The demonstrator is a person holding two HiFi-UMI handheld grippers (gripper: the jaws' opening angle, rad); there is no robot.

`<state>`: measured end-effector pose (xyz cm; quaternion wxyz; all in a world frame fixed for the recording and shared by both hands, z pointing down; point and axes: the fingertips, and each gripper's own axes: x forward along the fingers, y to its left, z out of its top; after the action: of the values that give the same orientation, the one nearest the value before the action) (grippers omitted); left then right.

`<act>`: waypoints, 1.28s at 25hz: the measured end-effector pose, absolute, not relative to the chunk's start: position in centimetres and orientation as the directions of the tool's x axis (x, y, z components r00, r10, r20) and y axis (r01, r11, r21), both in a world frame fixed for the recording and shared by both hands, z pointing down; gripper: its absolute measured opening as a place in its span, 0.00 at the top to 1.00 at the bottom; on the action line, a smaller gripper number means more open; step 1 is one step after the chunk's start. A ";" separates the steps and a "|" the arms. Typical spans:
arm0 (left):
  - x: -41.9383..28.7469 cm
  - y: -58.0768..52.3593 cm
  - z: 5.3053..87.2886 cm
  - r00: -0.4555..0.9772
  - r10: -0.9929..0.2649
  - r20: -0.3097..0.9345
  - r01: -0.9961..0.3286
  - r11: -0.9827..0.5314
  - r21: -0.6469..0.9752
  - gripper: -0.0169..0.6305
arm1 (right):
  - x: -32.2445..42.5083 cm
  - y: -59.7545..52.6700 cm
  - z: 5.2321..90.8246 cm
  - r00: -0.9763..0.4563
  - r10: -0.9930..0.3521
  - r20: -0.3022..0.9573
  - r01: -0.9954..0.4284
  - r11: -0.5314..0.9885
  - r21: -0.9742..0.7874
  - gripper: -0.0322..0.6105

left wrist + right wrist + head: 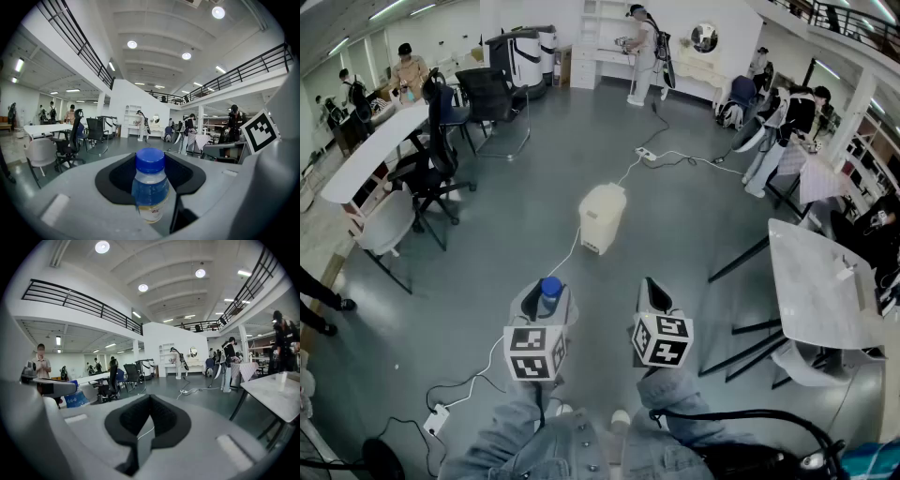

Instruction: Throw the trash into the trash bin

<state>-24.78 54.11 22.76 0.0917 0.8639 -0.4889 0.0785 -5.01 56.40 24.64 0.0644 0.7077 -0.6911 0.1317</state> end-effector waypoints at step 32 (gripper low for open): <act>-24.8 39.9 26.4 0.564 -0.777 0.281 -0.823 -0.557 0.112 0.67 | -3.7 44.4 28.6 0.109 -0.941 0.321 -0.972 -0.169 -0.164 0.95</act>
<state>-24.78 39.93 26.43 0.1160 0.8766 -0.4563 0.0999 -3.69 44.44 28.58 0.0437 0.7435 -0.6431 0.1782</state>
